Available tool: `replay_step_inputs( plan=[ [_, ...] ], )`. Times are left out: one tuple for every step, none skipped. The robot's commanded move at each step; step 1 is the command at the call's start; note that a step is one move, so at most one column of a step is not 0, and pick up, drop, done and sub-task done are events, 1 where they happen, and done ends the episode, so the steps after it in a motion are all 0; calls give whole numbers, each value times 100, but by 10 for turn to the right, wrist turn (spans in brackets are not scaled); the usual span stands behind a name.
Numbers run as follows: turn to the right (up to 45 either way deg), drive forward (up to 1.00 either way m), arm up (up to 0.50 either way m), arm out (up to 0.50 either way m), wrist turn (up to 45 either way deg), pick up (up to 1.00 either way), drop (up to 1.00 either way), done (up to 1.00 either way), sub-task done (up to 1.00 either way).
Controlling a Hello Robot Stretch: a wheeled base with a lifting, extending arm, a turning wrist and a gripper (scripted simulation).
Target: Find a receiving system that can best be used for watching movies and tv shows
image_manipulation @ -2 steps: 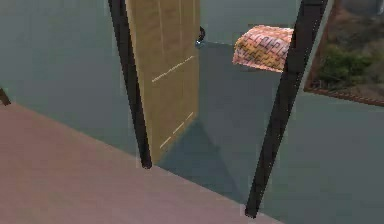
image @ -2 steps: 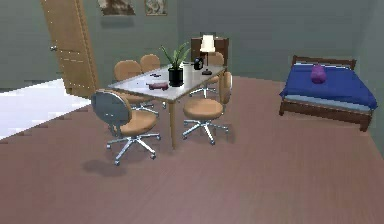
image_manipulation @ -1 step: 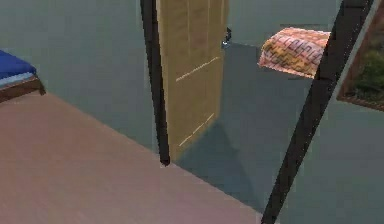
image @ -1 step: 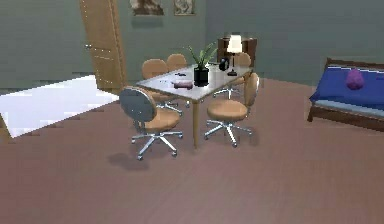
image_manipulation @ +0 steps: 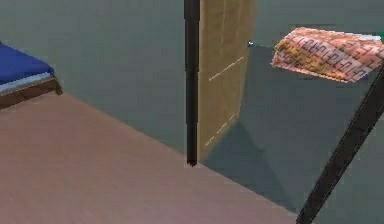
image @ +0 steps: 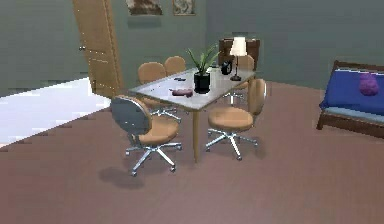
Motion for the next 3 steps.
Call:
replay_step_inputs(
  plan=[
    [-450, 0, 0, 0, 0, 0, 0, 0, 0],
    [-450, 0, 0, 0, 0, 0, 0, 0, 0],
    [0, 0, 0, 0, 0, 0, 0, 100, 0]
  ],
)
